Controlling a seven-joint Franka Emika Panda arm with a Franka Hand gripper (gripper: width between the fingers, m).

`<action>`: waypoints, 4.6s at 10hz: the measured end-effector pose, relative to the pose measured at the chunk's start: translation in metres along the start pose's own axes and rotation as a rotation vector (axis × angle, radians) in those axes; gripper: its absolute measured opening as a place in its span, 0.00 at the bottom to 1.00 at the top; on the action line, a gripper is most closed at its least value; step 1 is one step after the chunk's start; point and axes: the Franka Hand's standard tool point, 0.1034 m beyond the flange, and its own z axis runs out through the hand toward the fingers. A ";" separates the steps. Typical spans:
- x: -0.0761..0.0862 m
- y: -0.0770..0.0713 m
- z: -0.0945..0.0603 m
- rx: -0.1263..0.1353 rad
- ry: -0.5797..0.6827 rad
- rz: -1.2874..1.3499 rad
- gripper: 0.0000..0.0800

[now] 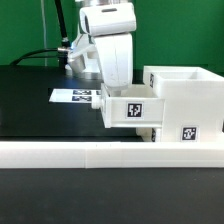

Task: Assemble drawer

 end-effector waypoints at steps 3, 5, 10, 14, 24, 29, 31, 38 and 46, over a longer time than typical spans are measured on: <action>0.000 0.000 0.000 0.001 -0.003 -0.006 0.05; -0.001 0.000 0.000 0.000 -0.003 -0.004 0.05; -0.003 -0.002 0.001 -0.009 -0.002 -0.052 0.05; 0.000 -0.002 0.002 -0.007 -0.021 -0.138 0.05; 0.014 0.001 0.004 -0.020 -0.014 0.035 0.05; 0.013 0.001 0.004 -0.020 -0.016 0.010 0.15; 0.012 0.002 0.000 -0.007 -0.021 0.011 0.57; -0.004 0.010 -0.050 0.022 -0.073 0.041 0.81; -0.042 0.029 -0.034 0.070 -0.016 -0.053 0.81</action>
Offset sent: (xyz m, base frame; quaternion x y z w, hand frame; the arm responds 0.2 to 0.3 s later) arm -0.0057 -0.0037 -0.0010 0.0282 -0.0310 -0.0555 0.9976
